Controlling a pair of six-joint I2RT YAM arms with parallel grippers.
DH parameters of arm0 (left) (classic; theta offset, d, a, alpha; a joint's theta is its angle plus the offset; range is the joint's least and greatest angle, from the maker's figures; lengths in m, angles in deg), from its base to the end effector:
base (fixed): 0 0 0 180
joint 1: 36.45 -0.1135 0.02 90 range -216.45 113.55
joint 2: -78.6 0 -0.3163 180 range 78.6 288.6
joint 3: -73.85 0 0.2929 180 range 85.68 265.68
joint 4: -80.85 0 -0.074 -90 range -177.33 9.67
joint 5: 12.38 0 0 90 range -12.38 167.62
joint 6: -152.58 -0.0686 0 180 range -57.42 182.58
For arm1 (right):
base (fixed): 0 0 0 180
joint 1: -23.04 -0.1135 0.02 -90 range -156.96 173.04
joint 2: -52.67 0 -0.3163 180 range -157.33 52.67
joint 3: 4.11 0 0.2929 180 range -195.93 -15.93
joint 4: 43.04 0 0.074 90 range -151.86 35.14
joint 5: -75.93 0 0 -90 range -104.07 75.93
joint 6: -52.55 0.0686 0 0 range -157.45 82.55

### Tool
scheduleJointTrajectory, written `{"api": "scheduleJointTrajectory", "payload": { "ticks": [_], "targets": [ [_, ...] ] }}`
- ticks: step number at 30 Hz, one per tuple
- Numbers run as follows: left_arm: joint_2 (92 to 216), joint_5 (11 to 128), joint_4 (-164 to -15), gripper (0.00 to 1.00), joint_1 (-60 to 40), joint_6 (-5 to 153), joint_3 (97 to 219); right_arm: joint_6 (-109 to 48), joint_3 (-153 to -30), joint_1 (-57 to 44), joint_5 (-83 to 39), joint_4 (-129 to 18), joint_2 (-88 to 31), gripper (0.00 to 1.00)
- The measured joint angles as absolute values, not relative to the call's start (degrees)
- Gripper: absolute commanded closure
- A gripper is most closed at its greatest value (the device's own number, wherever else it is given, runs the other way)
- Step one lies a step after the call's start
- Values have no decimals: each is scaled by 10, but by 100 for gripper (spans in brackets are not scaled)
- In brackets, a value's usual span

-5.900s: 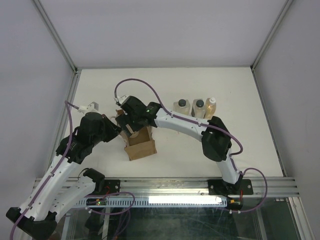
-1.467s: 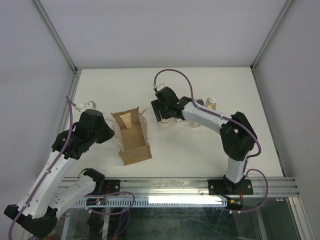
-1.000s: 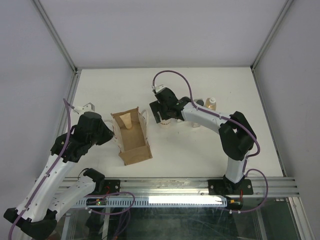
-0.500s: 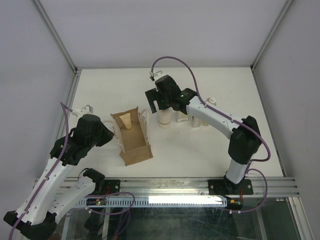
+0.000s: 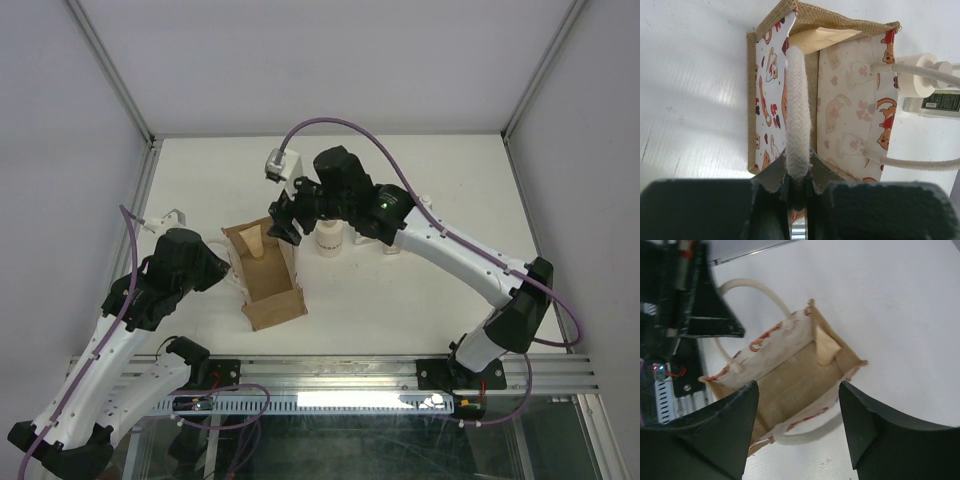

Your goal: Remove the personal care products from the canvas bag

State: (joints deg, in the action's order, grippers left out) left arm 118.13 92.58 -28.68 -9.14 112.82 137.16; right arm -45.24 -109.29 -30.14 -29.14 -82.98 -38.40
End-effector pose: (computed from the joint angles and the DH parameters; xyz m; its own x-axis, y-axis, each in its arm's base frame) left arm 0.1328 -0.0486 0.3309 -0.6333 -0.5088 -0.5831 -0.3142 0.8576 -0.4072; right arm 0.2471 0.3599 0.4400 -0.1349 -0.3986 -0.9071 -0.9402 0.3405 -0.0098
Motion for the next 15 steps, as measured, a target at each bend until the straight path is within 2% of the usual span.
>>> {"api": "scheduleJointTrajectory", "payload": {
  "ticks": [7, 12, 15],
  "targets": [
    [1181, 925, -287, 100, -91, 1131, 1372, -554, -1070, -346, -388, -809, -383, 32],
    [1175, 922, -288, 100, -91, 1127, 1370, -600, -1080, -353, -403, -822, -424, 20],
    [1165, 920, -292, 100, -91, 1125, 1362, -626, -1083, -354, -402, -834, -466, 18]
  ]
}}
